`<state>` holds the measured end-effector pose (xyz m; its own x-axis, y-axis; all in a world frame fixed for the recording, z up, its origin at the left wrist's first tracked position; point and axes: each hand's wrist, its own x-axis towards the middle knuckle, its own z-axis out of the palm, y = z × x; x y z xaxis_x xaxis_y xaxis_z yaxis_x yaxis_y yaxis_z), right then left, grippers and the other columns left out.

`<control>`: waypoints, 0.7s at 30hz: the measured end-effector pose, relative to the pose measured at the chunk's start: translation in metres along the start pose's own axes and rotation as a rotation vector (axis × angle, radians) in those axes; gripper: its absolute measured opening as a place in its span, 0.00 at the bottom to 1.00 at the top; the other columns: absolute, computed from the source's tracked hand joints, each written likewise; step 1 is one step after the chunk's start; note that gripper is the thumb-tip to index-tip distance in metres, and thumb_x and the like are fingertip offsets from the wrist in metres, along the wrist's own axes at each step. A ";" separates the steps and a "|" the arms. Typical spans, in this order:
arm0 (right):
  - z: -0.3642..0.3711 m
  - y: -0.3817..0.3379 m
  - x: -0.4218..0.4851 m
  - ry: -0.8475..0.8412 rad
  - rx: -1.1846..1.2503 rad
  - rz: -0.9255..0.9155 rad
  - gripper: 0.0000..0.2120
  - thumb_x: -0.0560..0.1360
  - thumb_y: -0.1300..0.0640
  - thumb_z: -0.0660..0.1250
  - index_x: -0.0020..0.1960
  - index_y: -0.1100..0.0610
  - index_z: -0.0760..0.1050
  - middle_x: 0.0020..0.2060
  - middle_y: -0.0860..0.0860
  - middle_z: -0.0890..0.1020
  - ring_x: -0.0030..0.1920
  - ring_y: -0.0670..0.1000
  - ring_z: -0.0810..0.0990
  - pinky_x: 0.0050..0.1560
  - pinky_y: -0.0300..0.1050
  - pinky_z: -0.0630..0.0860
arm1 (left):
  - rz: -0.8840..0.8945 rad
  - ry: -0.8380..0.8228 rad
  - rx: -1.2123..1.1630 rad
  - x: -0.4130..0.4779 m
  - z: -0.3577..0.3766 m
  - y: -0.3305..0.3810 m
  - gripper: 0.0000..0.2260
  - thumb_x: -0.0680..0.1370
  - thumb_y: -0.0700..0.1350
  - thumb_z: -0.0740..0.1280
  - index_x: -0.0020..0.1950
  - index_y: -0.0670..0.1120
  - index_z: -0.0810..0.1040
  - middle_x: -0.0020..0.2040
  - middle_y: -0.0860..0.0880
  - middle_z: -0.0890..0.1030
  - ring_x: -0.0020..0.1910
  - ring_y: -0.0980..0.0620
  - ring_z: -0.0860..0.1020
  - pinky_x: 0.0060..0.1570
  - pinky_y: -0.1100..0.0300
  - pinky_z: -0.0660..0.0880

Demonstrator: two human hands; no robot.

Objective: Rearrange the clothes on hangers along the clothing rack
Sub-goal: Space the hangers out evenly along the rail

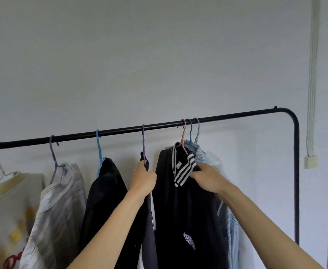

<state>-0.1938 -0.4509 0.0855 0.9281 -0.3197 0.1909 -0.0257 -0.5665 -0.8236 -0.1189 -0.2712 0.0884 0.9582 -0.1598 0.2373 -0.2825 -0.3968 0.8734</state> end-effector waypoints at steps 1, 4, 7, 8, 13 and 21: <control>0.001 0.001 0.006 -0.049 0.126 0.017 0.10 0.77 0.62 0.61 0.54 0.57 0.79 0.49 0.50 0.83 0.52 0.50 0.80 0.50 0.40 0.75 | 0.003 0.027 0.002 0.001 0.003 0.000 0.20 0.76 0.37 0.53 0.68 0.43 0.68 0.60 0.36 0.74 0.37 0.51 0.74 0.31 0.62 0.67; 0.003 0.015 0.019 -0.065 0.415 0.025 0.11 0.78 0.66 0.61 0.53 0.56 0.80 0.51 0.51 0.85 0.53 0.49 0.82 0.54 0.41 0.77 | -0.006 0.096 -0.013 0.002 0.013 0.000 0.14 0.78 0.38 0.54 0.61 0.44 0.73 0.52 0.39 0.77 0.43 0.45 0.77 0.36 0.60 0.72; -0.007 0.031 0.025 -0.024 0.539 0.024 0.14 0.78 0.69 0.59 0.50 0.54 0.80 0.48 0.50 0.84 0.50 0.48 0.82 0.48 0.38 0.76 | -0.003 0.133 -0.042 0.002 0.024 0.005 0.12 0.78 0.35 0.54 0.55 0.40 0.74 0.47 0.37 0.78 0.40 0.46 0.74 0.38 0.57 0.70; -0.013 0.035 0.026 -0.011 0.559 0.030 0.15 0.78 0.70 0.58 0.50 0.54 0.79 0.48 0.50 0.84 0.49 0.49 0.82 0.47 0.37 0.76 | -0.004 0.138 -0.045 0.000 0.027 0.007 0.12 0.77 0.34 0.54 0.53 0.41 0.74 0.46 0.39 0.78 0.40 0.47 0.74 0.38 0.57 0.70; -0.053 0.058 0.037 0.054 0.520 0.040 0.13 0.78 0.69 0.59 0.53 0.58 0.79 0.49 0.53 0.84 0.50 0.50 0.82 0.48 0.40 0.77 | -0.001 0.150 -0.054 0.003 0.039 0.012 0.21 0.76 0.32 0.53 0.62 0.52 0.70 0.49 0.44 0.78 0.42 0.47 0.76 0.36 0.58 0.71; -0.091 0.075 0.036 0.188 0.551 0.082 0.12 0.79 0.68 0.58 0.57 0.63 0.77 0.55 0.64 0.82 0.51 0.57 0.81 0.53 0.49 0.77 | -0.031 0.139 -0.027 0.014 0.044 0.006 0.26 0.74 0.31 0.55 0.69 0.48 0.71 0.50 0.43 0.79 0.41 0.49 0.77 0.30 0.61 0.69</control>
<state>-0.1960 -0.5735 0.0793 0.8483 -0.5034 0.1645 0.1486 -0.0719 -0.9863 -0.1094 -0.3161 0.0781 0.9641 -0.0204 0.2646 -0.2528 -0.3745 0.8921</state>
